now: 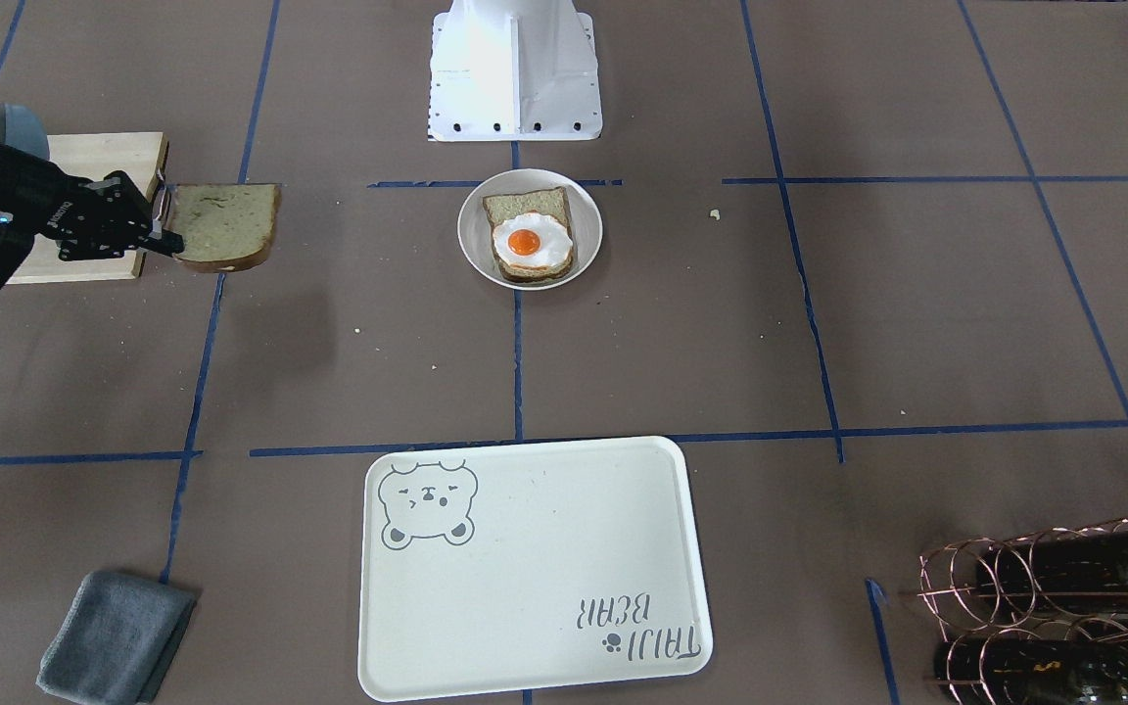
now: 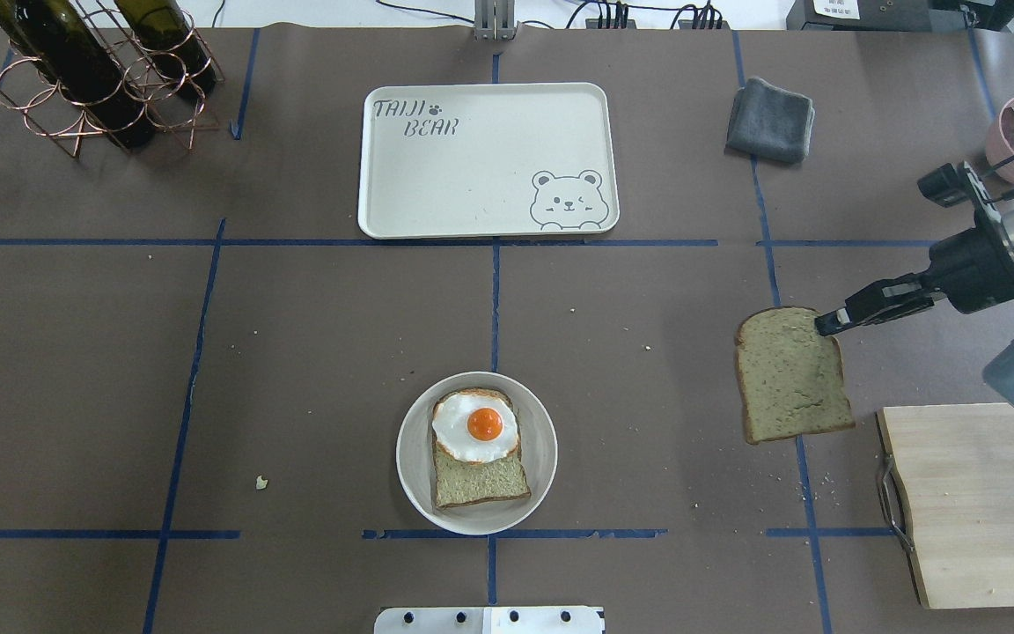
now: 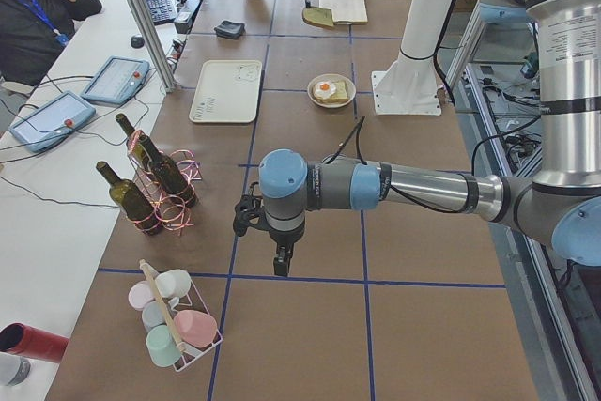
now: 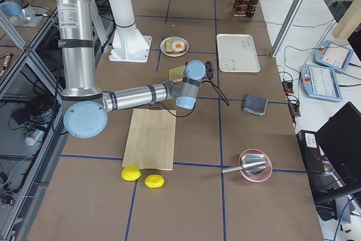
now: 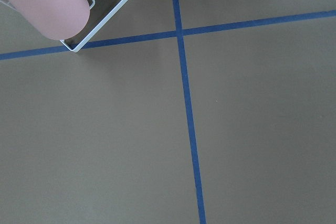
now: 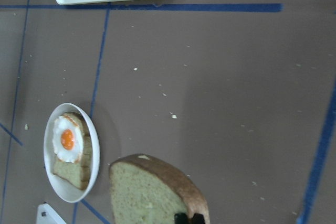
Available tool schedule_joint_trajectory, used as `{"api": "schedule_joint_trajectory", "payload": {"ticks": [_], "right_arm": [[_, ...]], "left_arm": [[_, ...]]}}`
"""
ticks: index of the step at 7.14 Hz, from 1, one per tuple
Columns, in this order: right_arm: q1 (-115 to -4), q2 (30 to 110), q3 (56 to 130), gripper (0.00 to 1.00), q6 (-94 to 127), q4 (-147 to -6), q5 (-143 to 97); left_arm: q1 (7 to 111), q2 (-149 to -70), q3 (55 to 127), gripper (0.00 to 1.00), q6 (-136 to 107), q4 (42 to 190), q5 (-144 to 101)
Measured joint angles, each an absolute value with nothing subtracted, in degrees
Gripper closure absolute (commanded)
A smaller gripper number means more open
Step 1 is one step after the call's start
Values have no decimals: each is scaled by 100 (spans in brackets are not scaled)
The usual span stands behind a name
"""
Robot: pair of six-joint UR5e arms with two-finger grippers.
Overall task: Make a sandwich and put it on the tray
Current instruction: 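Lift the bread slice with the right gripper and carry it over the egg toast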
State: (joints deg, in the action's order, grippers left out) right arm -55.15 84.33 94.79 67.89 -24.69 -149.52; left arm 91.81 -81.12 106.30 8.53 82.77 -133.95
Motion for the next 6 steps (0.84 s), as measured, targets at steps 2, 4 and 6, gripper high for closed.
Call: {"api": "schedule_joint_trajectory", "payload": {"ticks": [2,4,6], "right_arm": [[-4669,7610,9460,100,7788,-2564,-14129],[-3796,7059,9463,100,8062,-2968,-13219],[-3214,6686,9382,100,8097,-3276,-12618]], "left_arm": [[9179,-8113,10640,0,853,8279,-13395],[9176,-8118,10643,0,853,8279,-13395],[9176,-8121,10643,0,853,8281,-13396]]}}
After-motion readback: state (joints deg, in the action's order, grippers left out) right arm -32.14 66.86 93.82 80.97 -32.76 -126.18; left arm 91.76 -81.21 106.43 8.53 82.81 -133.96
